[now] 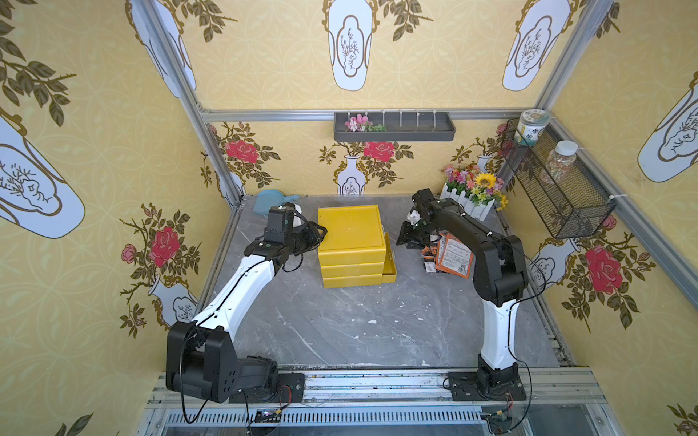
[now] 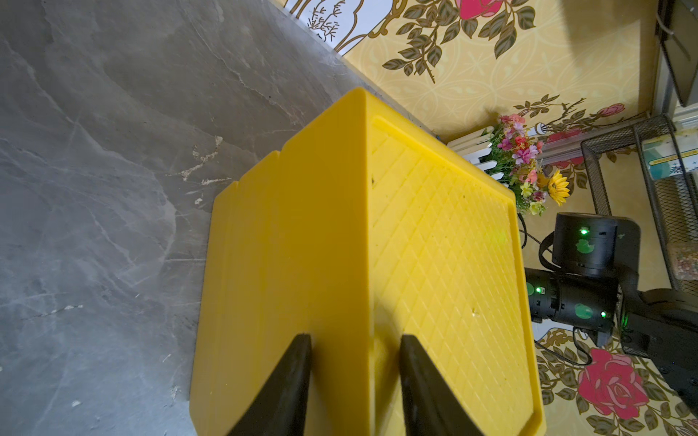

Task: Take the seed bags out of the drawer
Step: Close the drawer in the storage box.

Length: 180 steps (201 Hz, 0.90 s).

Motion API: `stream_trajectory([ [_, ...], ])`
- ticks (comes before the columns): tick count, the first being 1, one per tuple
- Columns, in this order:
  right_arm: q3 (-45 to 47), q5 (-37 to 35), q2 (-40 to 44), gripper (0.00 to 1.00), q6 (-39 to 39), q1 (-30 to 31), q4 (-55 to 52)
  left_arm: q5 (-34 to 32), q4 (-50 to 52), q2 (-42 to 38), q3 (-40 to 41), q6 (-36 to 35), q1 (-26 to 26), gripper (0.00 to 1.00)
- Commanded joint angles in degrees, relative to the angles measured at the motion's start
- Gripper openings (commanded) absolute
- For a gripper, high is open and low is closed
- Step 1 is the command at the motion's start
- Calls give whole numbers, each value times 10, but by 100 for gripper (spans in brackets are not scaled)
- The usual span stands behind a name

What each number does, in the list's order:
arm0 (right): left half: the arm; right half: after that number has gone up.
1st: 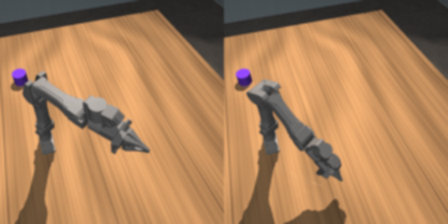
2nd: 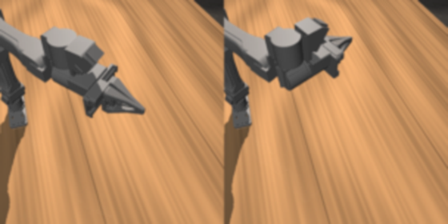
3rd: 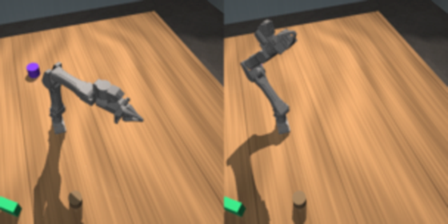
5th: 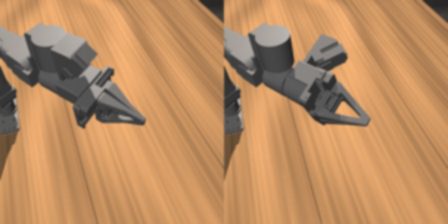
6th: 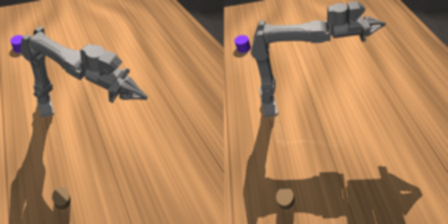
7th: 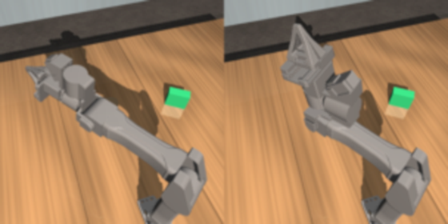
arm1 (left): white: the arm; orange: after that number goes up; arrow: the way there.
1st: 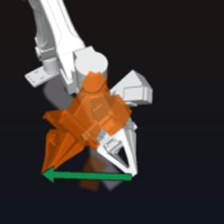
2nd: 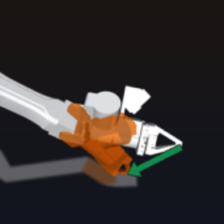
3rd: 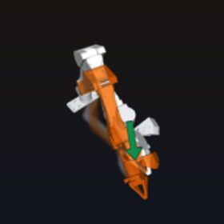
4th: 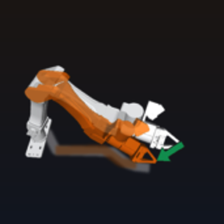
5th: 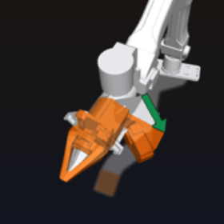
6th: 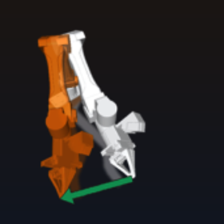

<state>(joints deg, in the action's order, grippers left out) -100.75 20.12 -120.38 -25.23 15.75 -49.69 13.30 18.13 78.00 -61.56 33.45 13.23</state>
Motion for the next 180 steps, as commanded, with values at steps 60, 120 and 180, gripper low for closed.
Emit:
stream_trajectory([
  [60,-9,39,-61,45,-17,24,11,13,94,11,7,-12,2,42],
  [120,33,122,-49,45,-73,37,92,13,96,17,1,-18,2,43],
  [180,62,173,-27,46,-80,29,130,15,98,16,-4,-23,-3,43],
])
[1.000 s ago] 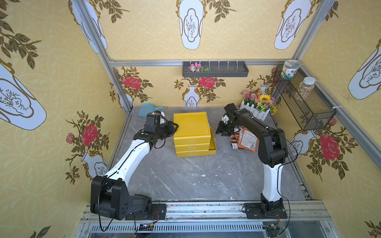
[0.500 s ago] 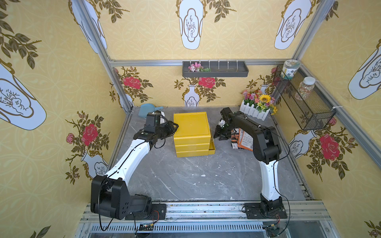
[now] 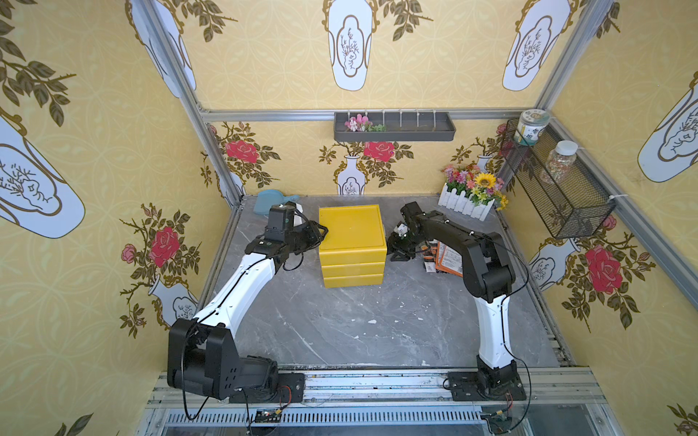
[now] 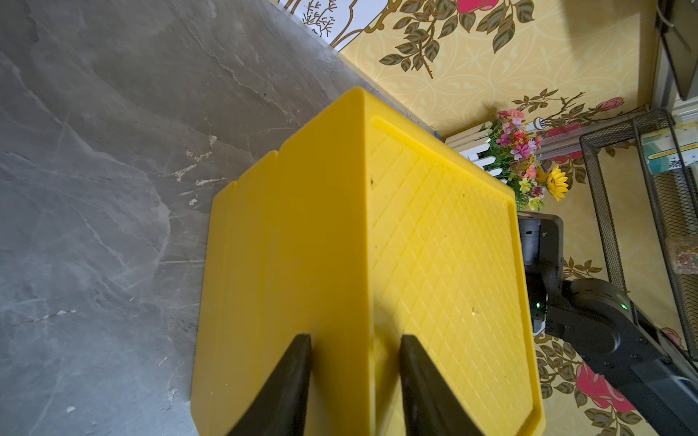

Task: Take the seed bags out of the drawer
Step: Close the drawer in the storage box, then reset both arms

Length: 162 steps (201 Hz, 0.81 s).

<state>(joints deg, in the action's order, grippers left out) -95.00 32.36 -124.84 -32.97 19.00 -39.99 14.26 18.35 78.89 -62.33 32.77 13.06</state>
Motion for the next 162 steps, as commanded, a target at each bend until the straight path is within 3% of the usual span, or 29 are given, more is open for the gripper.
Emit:
stream_trajectory([
  [1,5,51,18,46,-1,-5,33,5,96,7,3,-17,-1,43],
  [19,6,31,32,46,18,-18,9,2,106,4,-13,-23,-5,43],
  [56,-14,-91,81,52,88,-54,-79,-27,135,-21,-85,-40,-12,44],
  [91,-8,-179,166,58,138,-87,-81,-76,138,-59,-130,-58,-20,50],
  [100,-6,-201,192,58,149,-92,-72,-94,130,-72,-132,-64,-22,54],
  [103,-5,-209,200,59,153,-93,-68,-101,128,-77,-131,-67,-22,88],
  [105,-5,-213,207,59,156,-94,-64,-107,126,-80,-131,-68,-22,97],
  [107,-4,-219,214,60,159,-94,-61,-111,124,-83,-131,-69,-22,99],
  [138,10,-293,295,64,193,-95,-5,-176,90,-122,-126,-98,-24,100],
  [162,47,-374,355,78,203,-95,61,-271,30,-162,-93,-117,-24,100],
])
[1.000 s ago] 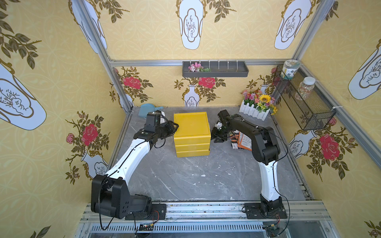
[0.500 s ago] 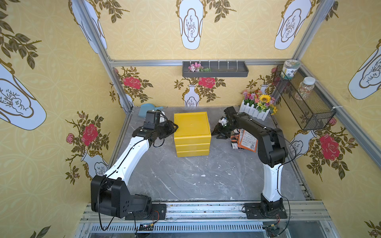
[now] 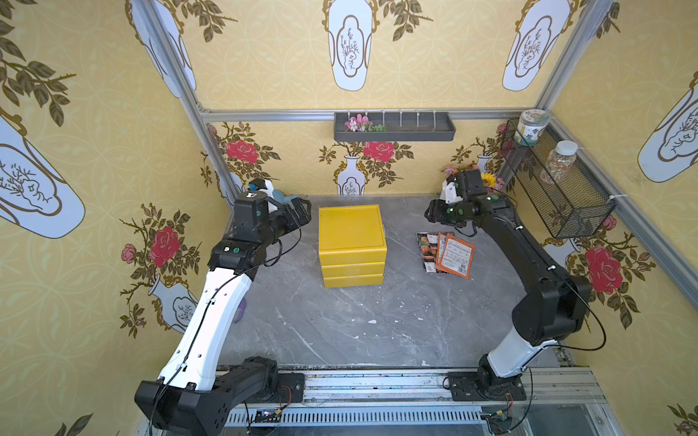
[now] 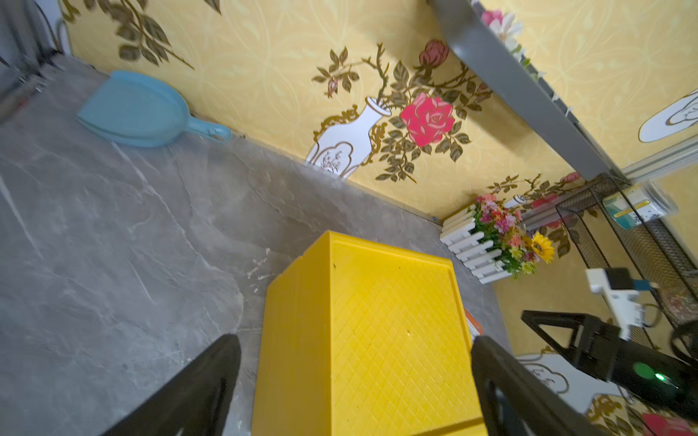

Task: Take the seed bags out of the drawer
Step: Reset both arms

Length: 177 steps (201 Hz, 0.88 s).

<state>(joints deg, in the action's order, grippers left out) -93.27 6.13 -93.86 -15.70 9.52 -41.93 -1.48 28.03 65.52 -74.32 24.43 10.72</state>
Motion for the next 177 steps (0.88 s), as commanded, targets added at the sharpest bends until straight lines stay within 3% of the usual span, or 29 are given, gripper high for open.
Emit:
stream_trajectory([
  [1,31,-116,48,78,30,0,85,-117,-69,-30,30,-36,-1,100],
  [13,54,-127,73,89,36,-4,122,-151,-119,-54,61,-64,-1,100],
  [19,63,-123,83,99,37,-7,140,-167,-146,-66,84,-71,-1,100],
  [36,125,-124,101,97,72,-8,232,-206,-317,-134,224,-74,-1,100],
  [38,135,-125,101,97,76,-8,250,-211,-336,-137,239,-114,-1,100],
  [44,168,-135,103,97,80,-9,293,-224,-386,-157,283,-135,-1,100],
  [70,229,-159,101,97,78,-15,356,-268,-520,-210,408,-177,-1,100],
  [113,408,-187,140,97,130,-31,540,-378,-664,-168,560,-180,-4,100],
  [132,488,-213,155,97,167,-33,600,-384,-671,-140,596,-155,-4,100],
  [177,606,-235,188,97,185,-40,623,-400,-705,-63,640,-114,-5,100],
])
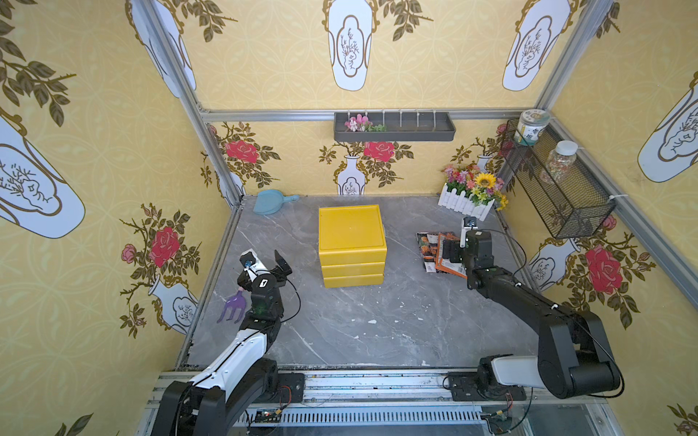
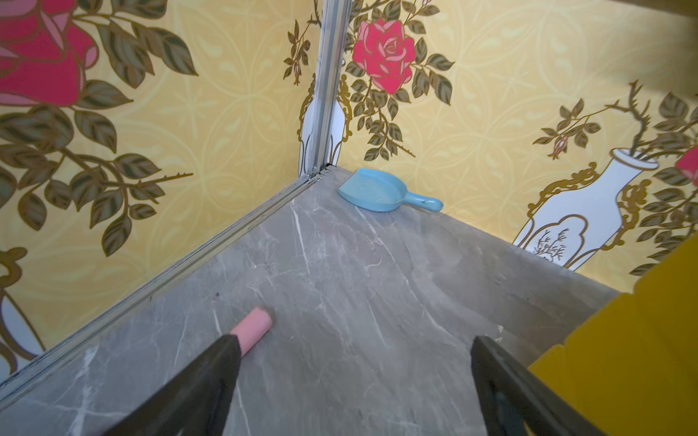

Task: Take the seed bags out of the drawer
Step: Reset both arms

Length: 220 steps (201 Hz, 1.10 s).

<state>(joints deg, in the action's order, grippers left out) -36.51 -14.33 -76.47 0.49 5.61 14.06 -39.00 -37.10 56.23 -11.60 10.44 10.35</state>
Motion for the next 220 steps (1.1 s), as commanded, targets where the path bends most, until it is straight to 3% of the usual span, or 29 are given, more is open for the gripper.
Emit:
stream_trajectory([
  [1,41,-32,15,97,22,-1,63,-24,-54,31,13,26,-2,100],
  [24,82,-39,28,97,17,-4,70,-18,-57,59,17,24,-2,100],
  [38,98,-31,26,97,28,-4,77,-18,-109,80,34,19,-6,100],
  [69,164,-9,15,97,36,-18,182,-12,-100,98,18,-3,-25,100],
  [94,170,10,22,97,40,-27,185,37,-178,92,50,-41,-68,100],
  [121,202,20,61,97,37,-28,206,75,-292,119,97,-10,-119,100],
  [157,221,78,83,97,-9,-27,229,116,-281,121,93,-23,-119,100],
  [177,227,82,46,97,-8,-28,283,173,-305,138,104,-39,-120,100],
  [197,237,95,-28,97,-5,-29,364,175,-435,215,122,-54,-120,100],
  [208,235,106,-70,97,2,-28,410,185,-396,210,109,-56,-120,100],
  [220,217,132,-49,97,-13,-50,335,181,-339,194,90,-47,-122,100],
])
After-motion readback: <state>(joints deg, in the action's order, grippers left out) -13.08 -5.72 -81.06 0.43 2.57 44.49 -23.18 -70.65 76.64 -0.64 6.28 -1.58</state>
